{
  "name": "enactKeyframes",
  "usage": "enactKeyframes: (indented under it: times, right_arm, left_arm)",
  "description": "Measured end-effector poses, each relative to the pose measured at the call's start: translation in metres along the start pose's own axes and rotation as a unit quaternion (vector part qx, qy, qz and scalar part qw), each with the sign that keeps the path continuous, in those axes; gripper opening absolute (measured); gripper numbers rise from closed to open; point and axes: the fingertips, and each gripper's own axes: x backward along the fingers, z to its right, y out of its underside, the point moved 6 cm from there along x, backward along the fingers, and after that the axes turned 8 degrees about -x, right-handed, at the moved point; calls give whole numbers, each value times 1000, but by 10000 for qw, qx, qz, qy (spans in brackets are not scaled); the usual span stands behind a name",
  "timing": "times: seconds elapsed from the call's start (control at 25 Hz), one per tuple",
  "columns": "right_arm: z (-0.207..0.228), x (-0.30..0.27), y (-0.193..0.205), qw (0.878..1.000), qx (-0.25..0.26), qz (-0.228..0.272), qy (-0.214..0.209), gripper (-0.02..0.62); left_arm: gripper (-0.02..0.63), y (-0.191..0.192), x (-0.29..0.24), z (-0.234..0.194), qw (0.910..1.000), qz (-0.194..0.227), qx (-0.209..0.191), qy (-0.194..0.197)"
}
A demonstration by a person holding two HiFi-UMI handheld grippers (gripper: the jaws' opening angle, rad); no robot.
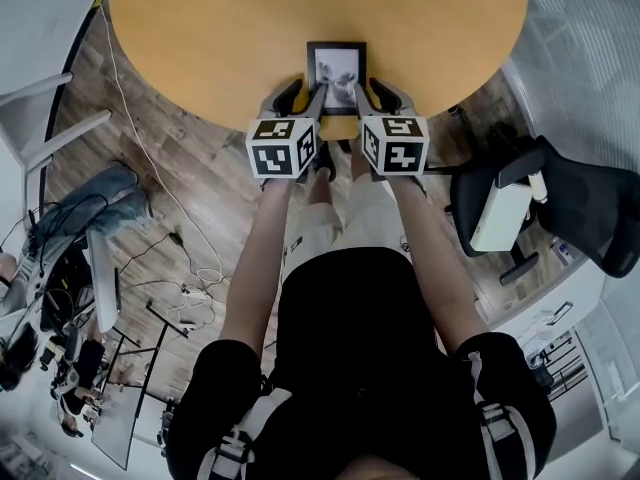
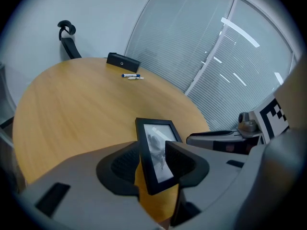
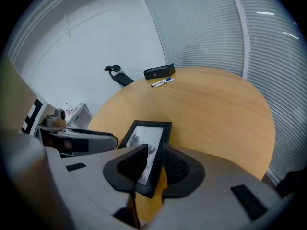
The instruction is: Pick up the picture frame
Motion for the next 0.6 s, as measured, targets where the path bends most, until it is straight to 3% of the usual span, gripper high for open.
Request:
enactKeyframes:
  times: [0.36, 0.6]
  right_arm:
    - [5, -29, 2, 9997, 65, -216, 75, 114]
    - [12, -34, 2, 9995, 99, -292, 49, 117]
  left_arm:
    - [165, 8, -22, -13, 9997, -165, 107, -166]
    - [110, 11, -30, -14, 9994, -239, 33, -261]
